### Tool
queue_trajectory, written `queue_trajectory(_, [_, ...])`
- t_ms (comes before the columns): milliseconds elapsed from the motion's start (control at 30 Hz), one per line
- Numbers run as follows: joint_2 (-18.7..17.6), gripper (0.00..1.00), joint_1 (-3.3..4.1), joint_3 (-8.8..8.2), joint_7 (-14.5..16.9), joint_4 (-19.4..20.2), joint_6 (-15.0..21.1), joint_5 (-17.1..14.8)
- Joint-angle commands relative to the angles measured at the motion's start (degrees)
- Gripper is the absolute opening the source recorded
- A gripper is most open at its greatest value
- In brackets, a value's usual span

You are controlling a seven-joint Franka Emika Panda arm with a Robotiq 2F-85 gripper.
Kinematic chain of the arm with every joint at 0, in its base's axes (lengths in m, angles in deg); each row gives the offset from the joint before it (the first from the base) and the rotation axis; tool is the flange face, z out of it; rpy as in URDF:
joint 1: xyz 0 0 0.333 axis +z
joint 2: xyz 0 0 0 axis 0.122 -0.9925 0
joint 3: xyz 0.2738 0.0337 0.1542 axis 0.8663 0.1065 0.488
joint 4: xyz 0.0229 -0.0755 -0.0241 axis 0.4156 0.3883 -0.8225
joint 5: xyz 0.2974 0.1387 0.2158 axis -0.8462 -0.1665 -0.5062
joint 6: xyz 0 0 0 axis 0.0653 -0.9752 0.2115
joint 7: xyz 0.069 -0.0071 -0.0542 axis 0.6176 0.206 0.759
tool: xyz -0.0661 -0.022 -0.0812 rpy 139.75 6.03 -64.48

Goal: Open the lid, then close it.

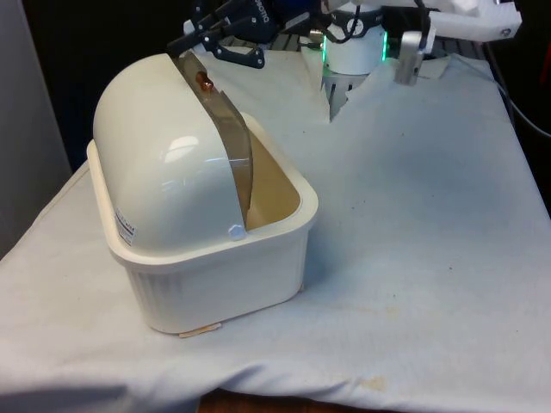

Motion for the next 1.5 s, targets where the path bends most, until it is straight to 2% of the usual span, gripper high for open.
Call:
queue_trajectory(0, [0.23, 0.00, -0.52, 0.00, 0.34, 0.00, 1.26, -0.23])
queue_trajectory(33, [0.00, 0.00, 0.00, 0.00, 0.00, 0.00, 0.00, 0.00])
queue_trajectory(67, [0.29, 0.00, -0.52, -0.23, 0.40, 0.00, 1.60, -0.34])
queue_trajectory(267, [1.43, 0.00, -0.80, -1.89, 1.09, 0.17, 4.18, -1.32])
queue_trajectory(300, [0.97, 0.00, -0.23, -1.95, 0.29, -0.11, 3.04, -0.74])
queue_trajectory(333, [1.55, 0.00, -0.80, -2.18, 1.20, 0.11, 4.41, -1.49])
queue_trajectory(433, [2.01, 0.00, -0.92, -2.92, 1.38, 0.34, 5.39, -2.06])
queue_trajectory(500, [2.35, 0.00, -0.92, -3.72, 1.32, 0.69, 6.59, -2.69])
queue_trajectory(533, [1.89, 0.00, -0.40, -3.90, 0.69, 0.11, 5.50, -2.01])
queue_trajectory(567, [1.95, 0.00, -0.40, -4.18, 0.74, 0.23, 5.84, -2.35])
queue_trajectory(600, [2.52, 0.00, -0.92, -4.18, 1.49, 0.92, 7.33, -3.32])
queue_trajectory(767, [2.98, 0.00, -0.97, -5.16, 1.95, 1.83, 9.34, -4.76])
queue_trajectory(867, [2.92, 0.00, -0.92, -5.56, 2.46, 1.66, 10.14, -5.56])
queue_trajectory(900, [2.64, 0.00, -0.52, -5.79, 1.55, 1.38, 9.34, -4.81])
queue_trajectory(933, [2.86, 0.00, -0.86, -5.61, 2.52, 1.49, 10.26, -5.67])
queue_trajectory(967, [2.81, 0.00, -0.86, -5.73, 2.58, 1.32, 10.37, -5.73])
queue_trajectory(1067, [2.64, 0.00, -0.57, -5.79, 1.95, 1.26, 10.03, -5.27])
queue_trajectory(1133, [3.50, 0.00, -0.52, -5.73, 2.58, 1.49, 9.74, -5.50])
queue_trajectory(1167, [2.64, 0.00, -0.46, -5.84, 1.66, 1.15, 9.68, -4.93])
queue_trajectory(1233, [4.70, 0.00, -0.34, -5.67, 3.27, 1.78, 9.45, -5.67])
queue_trajectory(1433, [7.16, 0.00, -0.17, -5.39, 4.41, 2.69, 9.00, -5.73])
queue_trajectory(1467, [6.65, 0.00, -0.11, -5.50, 3.55, 2.29, 8.94, -5.04])
